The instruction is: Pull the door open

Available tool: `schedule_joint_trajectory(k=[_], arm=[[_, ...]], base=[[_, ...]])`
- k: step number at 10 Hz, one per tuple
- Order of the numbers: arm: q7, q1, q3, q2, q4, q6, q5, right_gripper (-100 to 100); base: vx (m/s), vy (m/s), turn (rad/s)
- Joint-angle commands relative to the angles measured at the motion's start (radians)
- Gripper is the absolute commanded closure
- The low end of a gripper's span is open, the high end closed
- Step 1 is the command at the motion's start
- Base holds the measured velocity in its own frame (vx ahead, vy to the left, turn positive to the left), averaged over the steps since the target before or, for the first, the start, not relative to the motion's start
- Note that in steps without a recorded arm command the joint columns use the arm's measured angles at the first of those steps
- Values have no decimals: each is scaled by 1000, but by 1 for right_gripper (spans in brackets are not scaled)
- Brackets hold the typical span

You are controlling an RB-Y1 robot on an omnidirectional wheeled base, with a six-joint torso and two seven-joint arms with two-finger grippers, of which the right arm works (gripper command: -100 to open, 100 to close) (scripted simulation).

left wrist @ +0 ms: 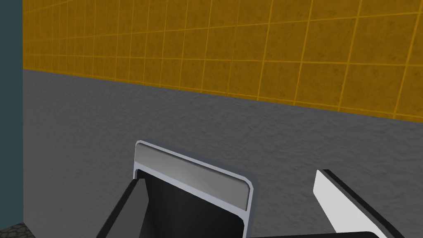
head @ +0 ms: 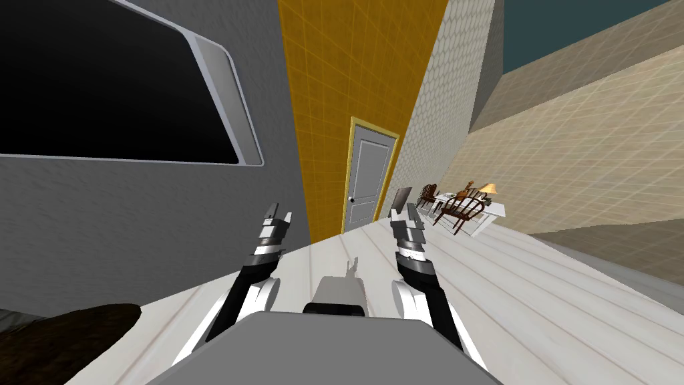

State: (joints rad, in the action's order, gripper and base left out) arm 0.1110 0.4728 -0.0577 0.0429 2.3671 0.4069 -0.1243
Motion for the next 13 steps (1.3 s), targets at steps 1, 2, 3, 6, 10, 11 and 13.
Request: schedule_joint_trajectory(k=[1,2,3,6,10,11,13], arm=[[-24,-10,4,-14,-35,12,-7,-100],[-39,-17,7,-22,-57,20,-12,-100],[-55,-23,10,-30,-80,27,-17,-100],[-97,-41,17,-48,-141,48,-30,-100],[-147,-63,26,-68,-214,74,-45,-100],[-161,-69,28,-73,-234,81,-49,-100],[-189,-81,33,-83,-275,95,-58,-100]], base=[[55,-7,28],[112,-4,36],[125,-9,24],[112,-14,23],[68,-8,19],[84,-5,25],[87,-6,23]])
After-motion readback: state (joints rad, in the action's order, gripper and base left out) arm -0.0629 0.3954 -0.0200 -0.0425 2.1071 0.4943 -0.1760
